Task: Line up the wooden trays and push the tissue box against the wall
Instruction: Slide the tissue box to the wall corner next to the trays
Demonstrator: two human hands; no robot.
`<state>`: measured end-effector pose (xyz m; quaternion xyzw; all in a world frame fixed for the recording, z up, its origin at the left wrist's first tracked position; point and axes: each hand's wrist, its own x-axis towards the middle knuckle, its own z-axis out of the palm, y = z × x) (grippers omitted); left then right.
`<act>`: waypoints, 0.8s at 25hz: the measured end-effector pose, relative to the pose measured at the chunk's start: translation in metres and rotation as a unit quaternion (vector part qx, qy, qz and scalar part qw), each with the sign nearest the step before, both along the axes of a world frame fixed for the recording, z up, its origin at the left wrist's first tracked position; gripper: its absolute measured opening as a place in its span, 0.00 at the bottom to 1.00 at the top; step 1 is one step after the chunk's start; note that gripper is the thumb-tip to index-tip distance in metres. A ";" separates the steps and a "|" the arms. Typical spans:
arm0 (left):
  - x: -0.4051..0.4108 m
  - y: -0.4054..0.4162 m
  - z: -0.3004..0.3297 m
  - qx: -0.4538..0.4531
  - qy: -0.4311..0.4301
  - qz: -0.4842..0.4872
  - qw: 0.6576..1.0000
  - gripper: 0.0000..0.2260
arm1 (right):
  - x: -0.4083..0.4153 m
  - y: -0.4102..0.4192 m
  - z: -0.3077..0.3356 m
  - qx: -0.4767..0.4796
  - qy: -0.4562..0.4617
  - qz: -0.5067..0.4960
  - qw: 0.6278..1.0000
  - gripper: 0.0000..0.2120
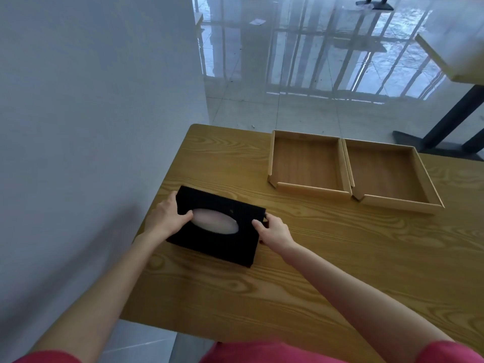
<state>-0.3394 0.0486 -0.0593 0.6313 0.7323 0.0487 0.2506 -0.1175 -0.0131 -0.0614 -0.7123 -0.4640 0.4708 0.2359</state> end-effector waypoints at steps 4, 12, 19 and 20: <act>0.003 0.030 0.012 0.022 -0.005 0.018 1.000 0.31 | 0.004 0.037 0.013 0.032 0.020 -0.014 0.999 0.16; 0.009 0.114 0.011 0.031 -0.053 0.048 0.997 0.30 | 0.012 0.117 0.017 0.047 0.013 -0.001 0.999 0.14; 0.023 0.162 -0.010 0.022 -0.083 0.038 0.996 0.26 | 0.021 0.166 0.006 0.029 -0.008 -0.002 1.000 0.17; 0.024 0.166 -0.012 0.018 -0.080 0.037 0.996 0.25 | 0.021 0.170 0.004 0.026 -0.006 -0.006 1.000 0.17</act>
